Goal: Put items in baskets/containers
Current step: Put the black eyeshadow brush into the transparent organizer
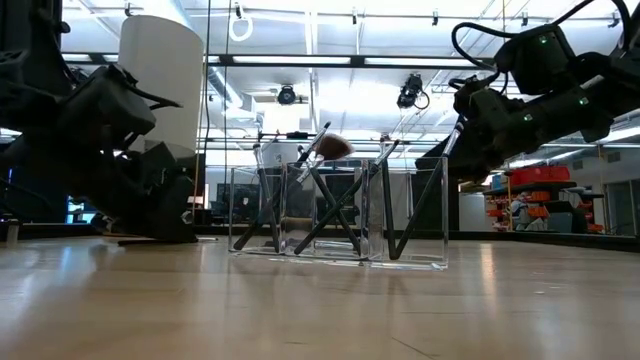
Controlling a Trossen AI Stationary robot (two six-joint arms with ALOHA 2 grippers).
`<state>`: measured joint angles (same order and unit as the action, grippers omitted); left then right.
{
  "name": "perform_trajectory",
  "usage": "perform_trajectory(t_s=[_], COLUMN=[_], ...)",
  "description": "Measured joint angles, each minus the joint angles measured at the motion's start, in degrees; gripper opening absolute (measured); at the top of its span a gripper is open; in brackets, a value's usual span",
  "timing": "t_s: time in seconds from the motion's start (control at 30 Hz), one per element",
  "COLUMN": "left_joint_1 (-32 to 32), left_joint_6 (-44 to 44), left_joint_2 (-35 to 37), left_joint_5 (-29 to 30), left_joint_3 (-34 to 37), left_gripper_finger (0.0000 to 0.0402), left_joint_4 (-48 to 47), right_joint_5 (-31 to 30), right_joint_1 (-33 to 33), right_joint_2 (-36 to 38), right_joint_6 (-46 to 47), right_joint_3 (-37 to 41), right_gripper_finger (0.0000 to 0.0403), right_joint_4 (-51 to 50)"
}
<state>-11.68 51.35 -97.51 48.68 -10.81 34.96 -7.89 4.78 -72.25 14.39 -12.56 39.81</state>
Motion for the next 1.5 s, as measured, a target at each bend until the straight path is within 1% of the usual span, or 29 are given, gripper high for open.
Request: perform_trajectory(t_s=[0.13, 0.2, 0.27, 0.43, 0.63, 0.73, 0.87, 0.97, 1.03, 1.13, 1.33, 1.5], left_joint_1=[0.0, 0.0, -0.3, 0.5, 4.3, 7.0, 8.7, 8.9, 8.8, 8.2, 7.1, 6.1], left_joint_6=[-2.2, -4.2, -7.1, -14.4, -27.5, -34.6, -46.2, -54.5, -58.3, -60.9, -61.0, -61.0], left_joint_2=[1.4, 2.6, 3.6, 4.4, 4.4, 5.2, 5.2, 5.3, 5.3, 5.3, 5.3, 5.3], left_joint_5=[-2.0, -5.7, -7.5, -5.2, -3.4, -3.8, -7.0, -11.9, -14.8, -17.0, -17.2, -17.2], left_joint_3=[0.0, -0.1, -0.7, -4.2, -11.3, -15.6, -22.7, -27.7, -30.3, -33.1, -33.9, -33.9], left_gripper_finger=[0.0014, 0.0014, 0.0014, 0.0013, 0.0016, 0.0015, 0.0016, 0.0017, 0.0015, 0.0015, 0.0016, 0.0016], left_joint_4=[3.9, 6.5, 9.3, 11.1, 11.3, 11.5, 11.3, 11.5, 11.4, 10.9, 10.7, 11.0], right_joint_5=[1.4, 1.5, 1.5, 5.3, 6.0, 5.9, 5.9, 5.6, 5.6, 5.7, 5.9, 6.0], right_joint_1=[0.0, 0.0, 0.0, 0.0, 0.0, 0.4, 1.1, 1.2, 1.2, 1.0, 0.0, 0.0], right_joint_2=[0.0, 0.0, 0.0, 0.0, 0.0, 0.0, 0.0, -0.1, -0.7, -2.5, -9.0, -15.3], right_joint_6=[0.2, 0.4, 0.7, 0.8, -1.5, -2.4, -0.2, 0.4, 0.9, 2.0, 2.3, 4.1], right_joint_3=[0.0, 0.0, 0.0, -1.3, -4.5, -6.0, -7.5, -7.8, -7.8, -7.8, -7.9, -11.6], right_gripper_finger=[0.0167, 0.0167, 0.0167, 0.0167, 0.0167, 0.0167, 0.0167, 0.0167, 0.0167, 0.0167, 0.0167, 0.0167], right_joint_4=[0.9, 1.4, 1.6, 1.8, 1.9, 2.9, 4.9, 6.7, 8.9, 14.2, 27.8, 31.0])
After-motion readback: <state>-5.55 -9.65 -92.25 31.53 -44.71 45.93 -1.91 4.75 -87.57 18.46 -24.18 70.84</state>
